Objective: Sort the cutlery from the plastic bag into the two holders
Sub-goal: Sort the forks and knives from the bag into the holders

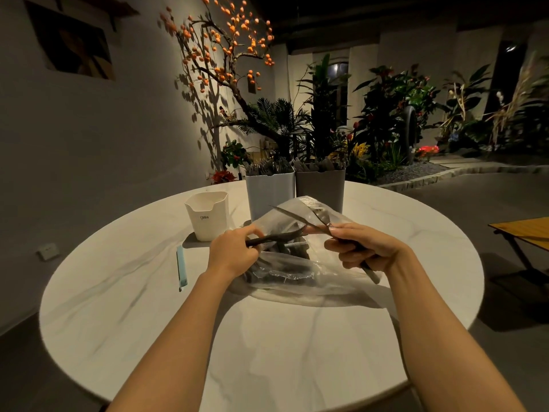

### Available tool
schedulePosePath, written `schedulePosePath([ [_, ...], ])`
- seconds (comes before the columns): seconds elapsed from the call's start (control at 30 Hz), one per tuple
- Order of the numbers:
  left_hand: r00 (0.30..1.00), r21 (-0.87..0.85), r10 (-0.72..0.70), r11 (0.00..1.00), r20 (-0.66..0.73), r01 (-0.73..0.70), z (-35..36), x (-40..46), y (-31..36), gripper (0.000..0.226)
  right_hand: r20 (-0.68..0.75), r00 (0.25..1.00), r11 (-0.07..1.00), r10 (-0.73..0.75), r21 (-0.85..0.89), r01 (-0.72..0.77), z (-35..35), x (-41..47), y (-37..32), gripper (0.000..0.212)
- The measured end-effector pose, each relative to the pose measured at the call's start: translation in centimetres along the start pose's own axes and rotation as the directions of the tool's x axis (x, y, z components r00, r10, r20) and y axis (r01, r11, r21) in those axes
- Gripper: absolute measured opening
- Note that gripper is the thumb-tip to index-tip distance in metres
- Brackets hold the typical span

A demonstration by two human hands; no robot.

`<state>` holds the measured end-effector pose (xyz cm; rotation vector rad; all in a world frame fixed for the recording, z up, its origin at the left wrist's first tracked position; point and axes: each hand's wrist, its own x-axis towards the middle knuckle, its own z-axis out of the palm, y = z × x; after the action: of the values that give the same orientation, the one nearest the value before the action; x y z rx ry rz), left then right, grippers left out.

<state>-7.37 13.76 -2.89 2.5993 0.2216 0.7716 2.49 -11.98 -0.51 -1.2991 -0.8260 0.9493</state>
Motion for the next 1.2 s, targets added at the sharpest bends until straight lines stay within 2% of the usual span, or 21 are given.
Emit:
schedulePosePath([
  [0.1, 1.0, -0.008, -0.01, 1.0, -0.021, 0.01, 0.0, 0.0, -0.1, 0.023, -0.026, 1.0, 1.0, 0.008, -0.017, -0.008, 0.1, 0.1, 0.1, 0.056],
  [0.2, 0.999, -0.026, -0.043, 0.999, -0.026, 0.042, 0.2, 0.0, -0.2, 0.015, 0.052, 0.999, 0.998, 0.009, -0.064, -0.006, -0.1, 0.3, 0.3, 0.062],
  [0.3, 0.996, -0.05, -0.088, 0.995, -0.016, 0.087, 0.3, 0.0, -0.3, 0.011, 0.112, 0.993, 0.999, 0.032, -0.031, -0.029, -0.4, 0.3, 0.4, 0.069],
  [0.43, 0.987, -0.079, -0.155, 0.985, -0.036, 0.151, 0.0, 0.0, -0.3, 0.012, 0.069, 0.996, 0.998, 0.057, -0.041, -0.054, -0.3, 0.2, 0.3, 0.051],
  [0.6, 0.982, -0.097, -0.184, 0.977, 0.036, 0.187, 0.1, 0.2, 0.0, 0.015, -0.004, 0.995, 0.995, 0.095, -0.015, -0.095, -0.2, 0.2, 0.2, 0.044],
  [0.77, 0.966, -0.082, -0.25, 0.964, 0.058, 0.254, 0.1, 0.3, 0.0, 0.022, -0.036, 0.998, 0.998, 0.056, 0.028, -0.055, -0.6, 0.3, 0.5, 0.026],
  [0.93, 0.954, -0.071, -0.297, 0.953, -0.026, 0.295, -0.3, 0.1, 0.2, 0.023, -0.168, 0.985, 0.998, -0.041, -0.053, 0.033, -0.7, 0.3, 0.4, 0.025],
  [1.1, 0.959, -0.149, -0.272, 0.954, -0.076, 0.259, -0.3, 0.1, 0.6, 0.028, -0.063, 0.998, 0.998, -0.031, -0.056, 0.028, -1.0, 0.0, 0.2, 0.033],
  [1.2, 0.951, -0.149, -0.296, 0.948, -0.094, 0.28, -0.3, 0.2, 0.6, 0.026, -0.08, 0.997, 0.996, 0.002, -0.085, -0.009, -1.0, -0.1, 0.2, 0.034],
])
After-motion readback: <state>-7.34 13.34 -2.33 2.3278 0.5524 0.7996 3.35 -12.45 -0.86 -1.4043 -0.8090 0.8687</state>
